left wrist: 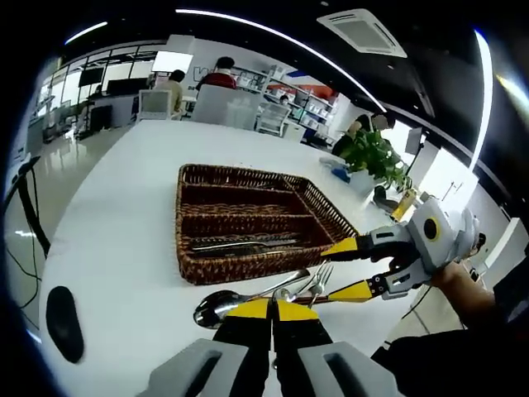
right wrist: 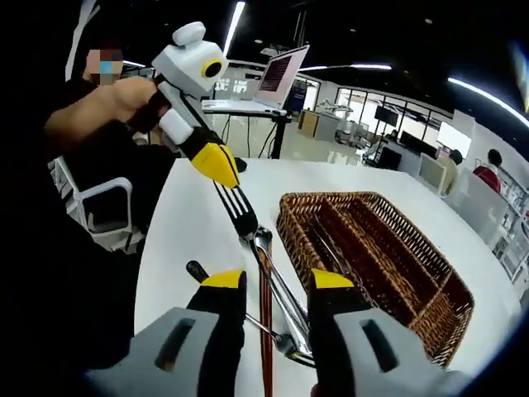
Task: Arrange the knives, forks, and spoons in their matching storage slots by inserting each utensil handle-first until every utensil is classified and aligned in the correct compartment
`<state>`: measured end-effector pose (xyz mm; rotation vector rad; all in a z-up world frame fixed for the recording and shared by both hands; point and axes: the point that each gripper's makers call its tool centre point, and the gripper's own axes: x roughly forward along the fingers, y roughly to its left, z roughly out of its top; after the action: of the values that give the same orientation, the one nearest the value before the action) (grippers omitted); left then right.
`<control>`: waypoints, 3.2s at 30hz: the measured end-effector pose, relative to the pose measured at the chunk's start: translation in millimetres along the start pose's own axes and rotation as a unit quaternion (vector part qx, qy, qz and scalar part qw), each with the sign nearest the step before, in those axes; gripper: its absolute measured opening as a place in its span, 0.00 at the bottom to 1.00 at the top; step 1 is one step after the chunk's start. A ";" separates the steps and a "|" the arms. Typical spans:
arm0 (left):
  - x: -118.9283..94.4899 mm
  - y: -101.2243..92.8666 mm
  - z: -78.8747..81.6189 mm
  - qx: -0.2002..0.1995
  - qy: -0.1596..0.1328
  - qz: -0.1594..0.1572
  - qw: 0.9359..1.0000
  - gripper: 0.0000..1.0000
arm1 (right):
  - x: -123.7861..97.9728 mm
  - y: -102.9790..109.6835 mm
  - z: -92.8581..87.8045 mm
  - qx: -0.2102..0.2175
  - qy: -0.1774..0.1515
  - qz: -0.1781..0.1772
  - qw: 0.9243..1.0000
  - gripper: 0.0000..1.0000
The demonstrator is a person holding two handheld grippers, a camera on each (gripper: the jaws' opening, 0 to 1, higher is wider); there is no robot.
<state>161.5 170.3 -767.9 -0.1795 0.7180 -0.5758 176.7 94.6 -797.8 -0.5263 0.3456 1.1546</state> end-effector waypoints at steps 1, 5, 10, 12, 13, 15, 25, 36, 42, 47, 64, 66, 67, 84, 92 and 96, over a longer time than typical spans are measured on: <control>0.3 -0.1 0.2 0.000 0.001 0.000 1.000 0.00 | 3.0 1.0 -1.2 -0.004 0.002 0.004 1.000 0.25; 1.4 -0.2 0.6 0.001 0.003 0.000 1.000 0.00 | 12.0 4.6 -5.0 -0.025 0.011 0.019 0.999 0.18; 2.1 1.2 0.3 -0.002 0.006 0.000 1.000 0.00 | 24.4 8.5 -11.9 -0.073 0.025 0.031 0.997 0.14; 2.7 1.7 -0.2 -0.004 0.008 0.000 1.000 0.00 | 27.8 8.6 -12.2 -0.100 0.027 0.031 0.994 0.11; 2.8 1.5 -0.2 -0.005 0.008 -0.001 1.000 0.00 | 29.8 8.5 -11.3 -0.117 0.025 0.030 0.992 0.08; 2.9 1.1 -0.1 -0.005 0.008 -0.001 1.000 0.00 | 32.1 9.9 -11.7 -0.129 0.026 0.033 0.991 0.05; 5.3 3.8 2.9 -0.015 0.005 -0.001 1.000 0.00 | 38.1 5.8 -13.1 -0.173 0.029 0.029 0.984 0.02; 6.6 1.0 18.4 -0.023 -0.021 -0.024 0.999 0.00 | 28.1 -3.0 -4.4 -0.193 0.021 0.016 0.981 0.01; 10.6 -12.5 25.9 0.007 -0.032 -0.052 0.998 0.05 | 20.9 -1.5 7.8 -0.180 0.007 0.014 0.984 0.00; 13.2 -19.7 32.5 0.051 -0.040 -0.058 0.996 0.09 | 14.7 -3.5 15.1 -0.179 0.005 0.007 0.984 0.00; -0.1 -35.4 56.5 0.216 -0.112 -0.063 0.968 0.71 | -14.3 -25.1 39.5 -0.168 0.021 -0.029 0.985 0.00; -1.0 -36.0 56.5 0.217 -0.113 -0.064 0.967 0.76 | -17.5 -26.3 44.3 -0.165 0.020 -0.029 0.986 0.00; -1.1 -35.3 56.4 0.219 -0.113 -0.063 0.967 0.77 | -18.9 -27.1 46.8 -0.163 0.020 -0.028 0.986 0.00; 4.5 -33.1 47.5 0.251 -0.111 -0.065 0.959 1.00 | -12.8 -79.3 58.6 -0.143 0.028 0.019 0.989 0.00; 8.1 -31.2 39.5 0.252 -0.096 -0.063 0.961 1.00 | -0.1 -102.2 53.2 -0.122 0.040 0.060 0.990 0.00; 8.9 -29.9 35.0 0.249 -0.092 -0.063 0.962 1.00 | 8.0 -112.4 49.3 -0.107 0.046 0.073 0.991 0.00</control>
<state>177.2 139.2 -736.5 0.1896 0.3655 -0.8325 283.5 94.1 -737.0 -0.7537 0.3468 1.3191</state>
